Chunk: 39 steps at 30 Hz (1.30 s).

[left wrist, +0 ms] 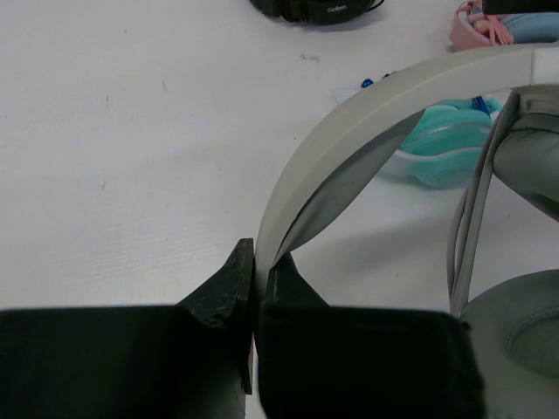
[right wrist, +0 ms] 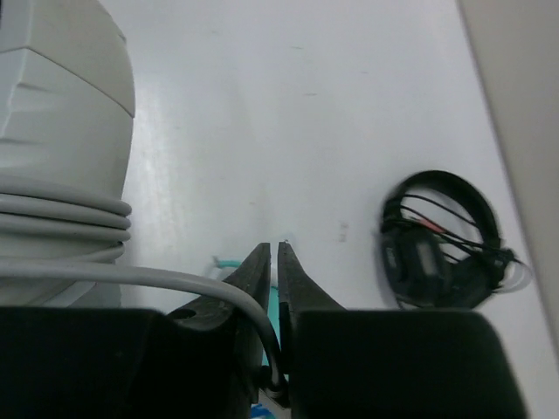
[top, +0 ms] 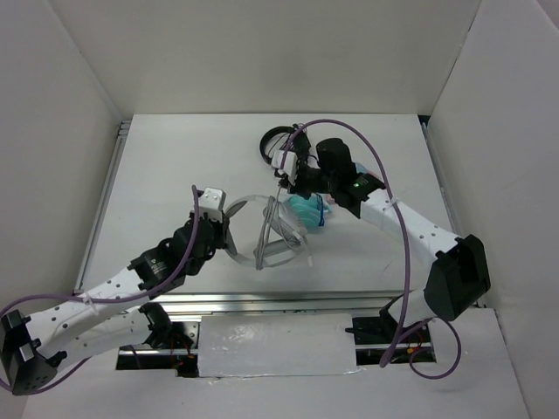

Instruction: Wrap the headphones

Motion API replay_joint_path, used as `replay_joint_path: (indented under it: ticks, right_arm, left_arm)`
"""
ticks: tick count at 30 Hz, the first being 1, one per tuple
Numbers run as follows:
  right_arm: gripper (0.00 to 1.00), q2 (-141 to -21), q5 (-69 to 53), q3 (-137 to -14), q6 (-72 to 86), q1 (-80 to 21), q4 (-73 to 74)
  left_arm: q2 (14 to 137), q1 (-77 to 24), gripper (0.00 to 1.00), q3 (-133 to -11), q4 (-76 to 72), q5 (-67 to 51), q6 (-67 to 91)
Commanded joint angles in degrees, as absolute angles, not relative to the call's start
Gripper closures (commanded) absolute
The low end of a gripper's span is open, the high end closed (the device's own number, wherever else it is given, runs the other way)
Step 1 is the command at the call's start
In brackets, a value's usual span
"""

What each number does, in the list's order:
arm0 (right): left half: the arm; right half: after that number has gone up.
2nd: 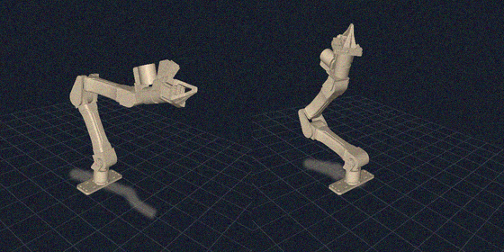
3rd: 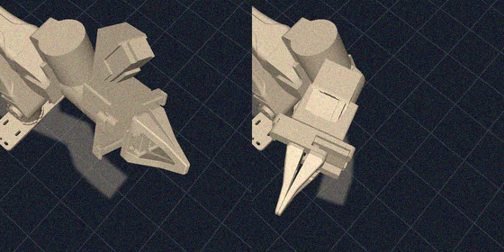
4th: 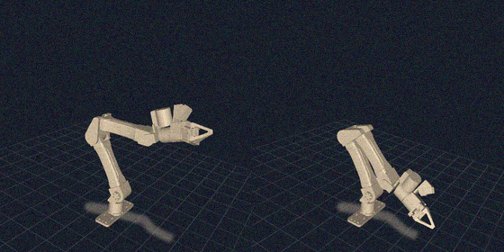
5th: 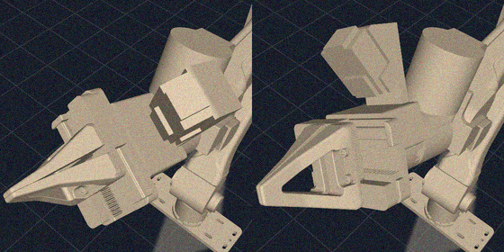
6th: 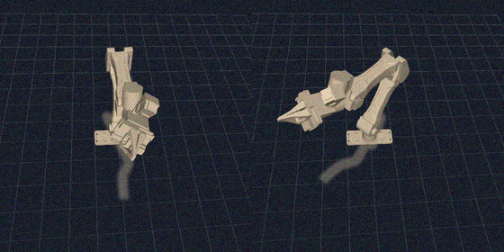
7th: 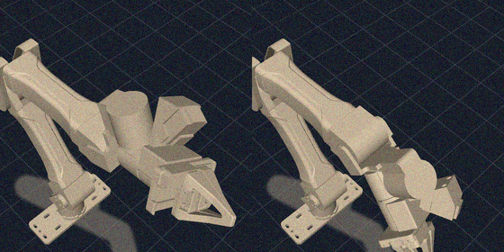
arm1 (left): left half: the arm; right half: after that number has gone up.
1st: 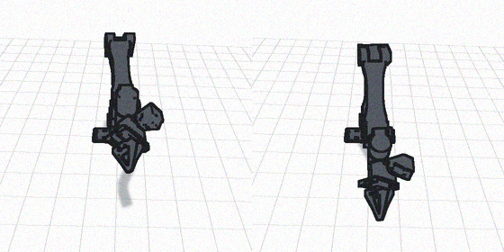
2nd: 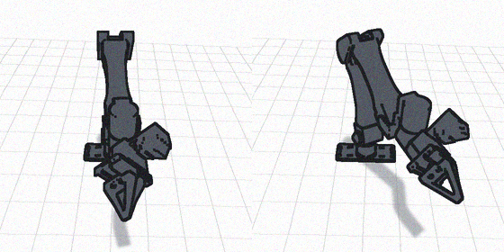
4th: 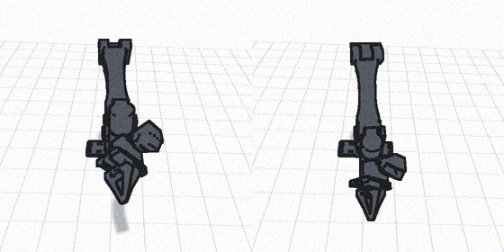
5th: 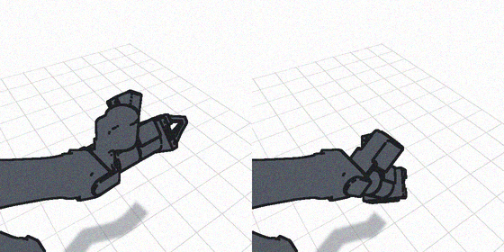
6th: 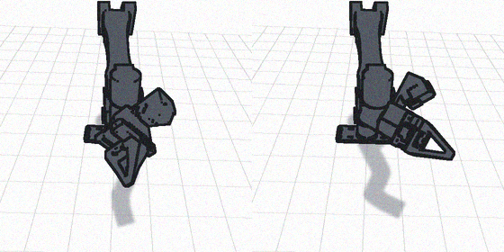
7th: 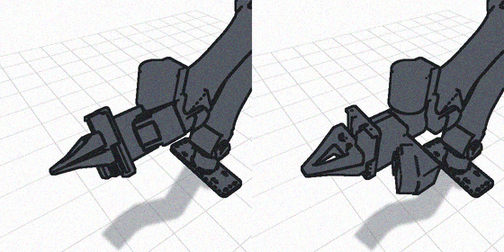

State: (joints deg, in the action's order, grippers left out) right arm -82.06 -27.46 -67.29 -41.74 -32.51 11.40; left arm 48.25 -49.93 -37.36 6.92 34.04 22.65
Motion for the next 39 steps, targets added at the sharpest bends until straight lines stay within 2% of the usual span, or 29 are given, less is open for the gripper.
replay_joint_path:
  ticks: [1,3,5,7,11,13,14,15,24,33,39]
  right_arm:
    - [0.81,-83.76,-37.60,-70.84,-39.82,-30.24,13.97]
    - [0.74,-84.02,-41.21,-70.14,-37.98,-29.80,13.19]
    - [0.73,-83.50,-41.57,-68.03,-33.41,-29.53,9.33]
    - [0.63,-82.89,-43.24,-65.50,-31.57,-29.71,6.79]
    - [0.55,-83.14,-43.59,-64.51,-25.76,-29.53,4.48]
    - [0.32,-84.28,-44.47,-66.78,-23.92,-29.36,7.01]
    - [0.09,-84.55,-44.65,-67.49,-23.65,-29.27,7.90]
    - [0.00,-84.81,-44.91,-68.72,-23.90,-29.27,9.82]
    - [0.00,-79.81,-47.98,-67.77,-25.14,-27.25,12.92]
    - [0.00,-74.79,-63.78,-69.78,-32.26,-19.61,20.12]
    - [0.00,-74.62,-64.52,-66.90,-23.23,-16.79,9.44]
  left_arm:
    - [45.53,-50.01,1.00,-39.02,4.57,30.14,23.20]
    - [45.53,-49.31,1.00,-40.25,5.01,30.67,24.16]
    - [45.61,-48.70,1.00,-40.95,5.01,31.20,24.00]
    - [45.62,-48.25,1.00,-41.40,4.22,32.07,23.12]
    - [45.00,-45.98,1.00,-42.10,3.61,29.54,22.76]
    - [44.74,-44.74,1.00,-42.36,3.69,28.05,23.46]
    - [44.74,-44.30,1.00,-42.45,3.78,27.86,23.64]
    - [44.48,-43.95,1.00,-42.45,3.87,27.95,24.43]
    - [42.98,-38.15,1.00,-42.45,3.25,27.51,24.35]
    - [41.39,-30.86,1.00,-42.98,3.78,19.52,27.16]
    - [41.22,-29.97,1.00,-43.68,5.45,17.49,29.61]
